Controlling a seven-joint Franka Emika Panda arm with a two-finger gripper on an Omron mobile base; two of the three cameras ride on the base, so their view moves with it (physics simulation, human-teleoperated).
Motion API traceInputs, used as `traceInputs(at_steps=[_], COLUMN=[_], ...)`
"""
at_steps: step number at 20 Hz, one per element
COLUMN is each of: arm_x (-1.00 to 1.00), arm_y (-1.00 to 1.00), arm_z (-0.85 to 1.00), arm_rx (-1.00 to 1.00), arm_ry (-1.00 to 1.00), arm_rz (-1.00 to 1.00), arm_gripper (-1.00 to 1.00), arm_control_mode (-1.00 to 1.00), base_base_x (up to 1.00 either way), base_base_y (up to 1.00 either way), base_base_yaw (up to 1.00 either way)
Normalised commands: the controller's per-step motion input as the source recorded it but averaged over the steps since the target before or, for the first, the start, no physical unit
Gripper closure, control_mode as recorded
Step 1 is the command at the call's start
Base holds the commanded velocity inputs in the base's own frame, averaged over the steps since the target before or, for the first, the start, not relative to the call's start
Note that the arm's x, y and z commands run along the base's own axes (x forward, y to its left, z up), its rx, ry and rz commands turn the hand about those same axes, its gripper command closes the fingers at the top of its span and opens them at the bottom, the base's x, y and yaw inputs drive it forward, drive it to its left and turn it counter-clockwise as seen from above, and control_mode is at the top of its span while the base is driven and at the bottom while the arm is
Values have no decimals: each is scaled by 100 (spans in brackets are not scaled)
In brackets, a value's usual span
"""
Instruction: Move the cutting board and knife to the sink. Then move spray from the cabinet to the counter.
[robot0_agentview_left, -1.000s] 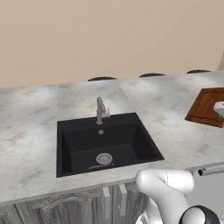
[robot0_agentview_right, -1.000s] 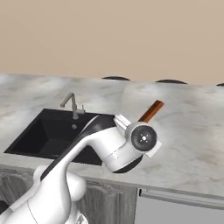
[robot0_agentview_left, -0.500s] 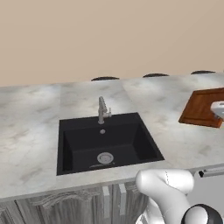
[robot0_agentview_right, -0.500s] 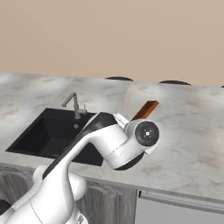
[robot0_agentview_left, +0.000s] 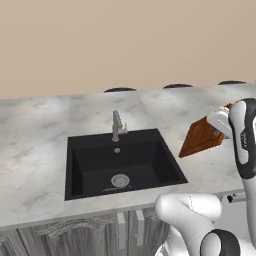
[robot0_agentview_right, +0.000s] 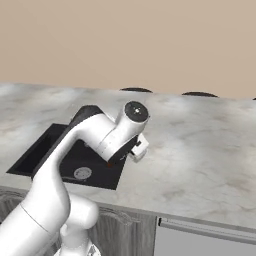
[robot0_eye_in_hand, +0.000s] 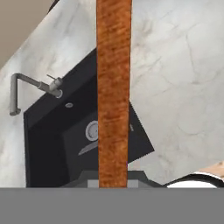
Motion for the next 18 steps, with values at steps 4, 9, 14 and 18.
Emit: traceInputs(at_steps=[4,9,14,18], arm_x=[12,0,0,9], arm_y=[56,13,35,66], arm_z=[0,0,-9,-9], arm_rx=[18,16,24,6], arm_ry=[38,9,2,0], arm_rz=[6,1,-3,-14], arm_gripper=[100,100,100,100], arm_control_mode=[-100,-100,-100,-100], base_base_x=[0,0,0,0], base_base_y=[0,0,0,0], base_base_yaw=[0,0,0,0])
